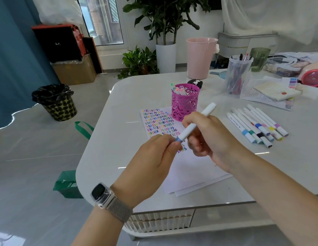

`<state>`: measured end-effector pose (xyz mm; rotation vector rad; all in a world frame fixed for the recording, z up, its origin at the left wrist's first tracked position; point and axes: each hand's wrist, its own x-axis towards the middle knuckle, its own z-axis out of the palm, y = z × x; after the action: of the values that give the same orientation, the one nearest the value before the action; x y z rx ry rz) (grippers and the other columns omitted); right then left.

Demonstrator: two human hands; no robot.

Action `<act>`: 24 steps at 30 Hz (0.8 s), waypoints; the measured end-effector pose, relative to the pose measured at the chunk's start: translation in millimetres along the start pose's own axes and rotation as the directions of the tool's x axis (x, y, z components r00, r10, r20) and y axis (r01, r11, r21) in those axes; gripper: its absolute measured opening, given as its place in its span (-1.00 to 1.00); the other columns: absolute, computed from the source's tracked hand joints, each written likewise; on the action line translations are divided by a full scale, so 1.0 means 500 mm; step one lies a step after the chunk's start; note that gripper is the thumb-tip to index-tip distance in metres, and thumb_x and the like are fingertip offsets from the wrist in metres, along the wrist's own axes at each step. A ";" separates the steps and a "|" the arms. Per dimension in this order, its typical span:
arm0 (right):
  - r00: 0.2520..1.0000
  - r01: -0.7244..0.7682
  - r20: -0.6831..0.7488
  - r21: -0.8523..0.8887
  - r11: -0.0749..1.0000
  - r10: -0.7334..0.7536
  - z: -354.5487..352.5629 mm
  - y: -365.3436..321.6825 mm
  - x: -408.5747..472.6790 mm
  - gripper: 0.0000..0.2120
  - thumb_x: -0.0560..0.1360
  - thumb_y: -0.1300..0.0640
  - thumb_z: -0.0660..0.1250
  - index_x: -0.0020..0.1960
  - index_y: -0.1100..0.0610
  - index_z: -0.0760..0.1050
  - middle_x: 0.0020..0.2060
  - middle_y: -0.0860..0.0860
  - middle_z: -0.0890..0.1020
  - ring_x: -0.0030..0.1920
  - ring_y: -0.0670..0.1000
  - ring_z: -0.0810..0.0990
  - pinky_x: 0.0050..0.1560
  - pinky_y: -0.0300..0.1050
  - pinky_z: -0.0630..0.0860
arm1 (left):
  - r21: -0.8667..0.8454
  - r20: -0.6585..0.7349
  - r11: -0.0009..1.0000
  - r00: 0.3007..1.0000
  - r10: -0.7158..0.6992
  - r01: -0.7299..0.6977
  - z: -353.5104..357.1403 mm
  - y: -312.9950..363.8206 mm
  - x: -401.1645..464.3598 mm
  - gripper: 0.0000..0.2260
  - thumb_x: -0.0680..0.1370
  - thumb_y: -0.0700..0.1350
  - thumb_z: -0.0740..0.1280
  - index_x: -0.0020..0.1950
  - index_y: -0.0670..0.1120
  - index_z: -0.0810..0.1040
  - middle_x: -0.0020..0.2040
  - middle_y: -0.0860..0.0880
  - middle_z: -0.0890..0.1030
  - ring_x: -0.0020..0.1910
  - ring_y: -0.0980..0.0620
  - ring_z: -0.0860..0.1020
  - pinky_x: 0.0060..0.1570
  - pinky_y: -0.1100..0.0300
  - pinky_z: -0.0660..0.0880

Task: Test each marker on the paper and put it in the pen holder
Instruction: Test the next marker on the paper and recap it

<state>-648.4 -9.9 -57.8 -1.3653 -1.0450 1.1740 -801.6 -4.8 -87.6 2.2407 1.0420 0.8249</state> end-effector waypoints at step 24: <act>0.989 -0.146 0.116 0.757 0.637 0.089 0.002 -0.011 -0.001 -0.43 0.57 -0.21 0.11 -0.49 0.01 0.00 -0.67 -0.08 0.05 -0.53 -0.03 -0.10 -0.52 -0.28 -0.12 | 0.304 0.083 0.945 0.991 0.102 -0.122 0.042 0.022 -0.014 -0.66 0.50 0.25 -0.16 -0.34 0.08 0.10 -0.47 0.02 0.28 -0.43 -0.07 0.31 -0.36 0.00 0.36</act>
<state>-649.6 -9.7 -52.5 -0.7056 -0.3789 1.5324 -785.1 -20.5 -96.4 2.5925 1.0824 0.6649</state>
